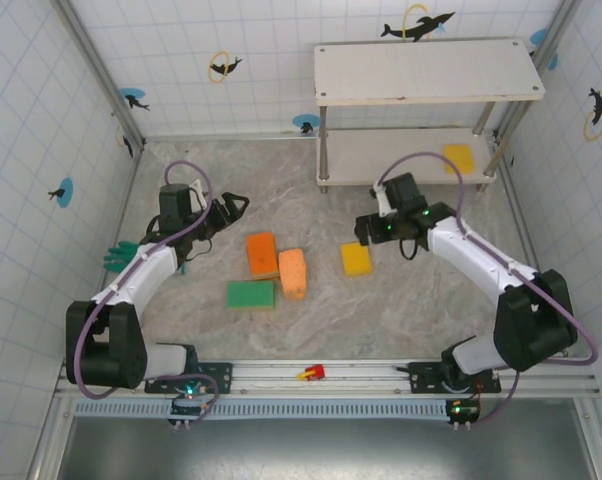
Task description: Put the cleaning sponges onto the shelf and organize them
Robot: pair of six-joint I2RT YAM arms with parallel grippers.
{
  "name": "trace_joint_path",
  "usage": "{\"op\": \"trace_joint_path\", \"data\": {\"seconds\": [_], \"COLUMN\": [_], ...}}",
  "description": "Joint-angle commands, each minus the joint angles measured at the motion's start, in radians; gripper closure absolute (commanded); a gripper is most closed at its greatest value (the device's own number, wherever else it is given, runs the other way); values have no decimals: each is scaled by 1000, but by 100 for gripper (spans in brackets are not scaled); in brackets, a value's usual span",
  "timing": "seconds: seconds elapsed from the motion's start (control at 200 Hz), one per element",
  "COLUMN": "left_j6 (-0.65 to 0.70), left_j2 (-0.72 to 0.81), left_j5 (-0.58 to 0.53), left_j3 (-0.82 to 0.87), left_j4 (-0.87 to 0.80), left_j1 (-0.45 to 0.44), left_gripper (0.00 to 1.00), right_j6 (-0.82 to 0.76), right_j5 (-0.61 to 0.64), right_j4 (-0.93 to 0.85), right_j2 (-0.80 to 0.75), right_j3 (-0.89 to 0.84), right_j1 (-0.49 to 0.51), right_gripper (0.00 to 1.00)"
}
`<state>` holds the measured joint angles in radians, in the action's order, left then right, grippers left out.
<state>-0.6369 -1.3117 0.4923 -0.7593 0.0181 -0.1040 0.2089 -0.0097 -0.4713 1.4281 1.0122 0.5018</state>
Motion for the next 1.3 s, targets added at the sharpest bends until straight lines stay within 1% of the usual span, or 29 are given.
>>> {"op": "trace_joint_path", "data": {"seconds": [0.0, 0.035, 0.09, 0.16, 0.355, 0.541, 0.691, 1.016, 1.297], "left_j6": [-89, -93, -93, -57, 47, 29, 25, 8, 3], "left_j2": [-9, -8, 3, 22, 55, 57, 46, 43, 40], "left_j5": [63, 63, 57, 24, -74, -108, -99, -113, -110], "left_j3": [22, 21, 26, 16, -27, -11, -14, -18, -28], "left_j4": [64, 65, 61, 21, -132, -131, -135, -148, -171], "left_j1": [-2, -2, -3, -2, 0, -2, -1, -2, -2], "left_gripper": [2, 2, 2, 2, 3, 3, 3, 3, 3], "right_j6": [185, 191, 187, 182, 233, 298, 295, 302, 301], "right_j5": [105, 121, 181, 236, 220, 217, 236, 231, 235], "right_j4": [70, 70, 66, 72, 150, 216, 237, 293, 296], "right_j2": [-37, -35, -35, -37, -33, 11, 31, 69, 140], "right_j3": [-61, -71, -80, -99, -158, -191, -211, -248, -236], "right_j1": [68, 92, 131, 168, 197, 216, 238, 241, 259], "right_gripper": [2, 2, 2, 2, 2, 2, 2, 2, 2]}}
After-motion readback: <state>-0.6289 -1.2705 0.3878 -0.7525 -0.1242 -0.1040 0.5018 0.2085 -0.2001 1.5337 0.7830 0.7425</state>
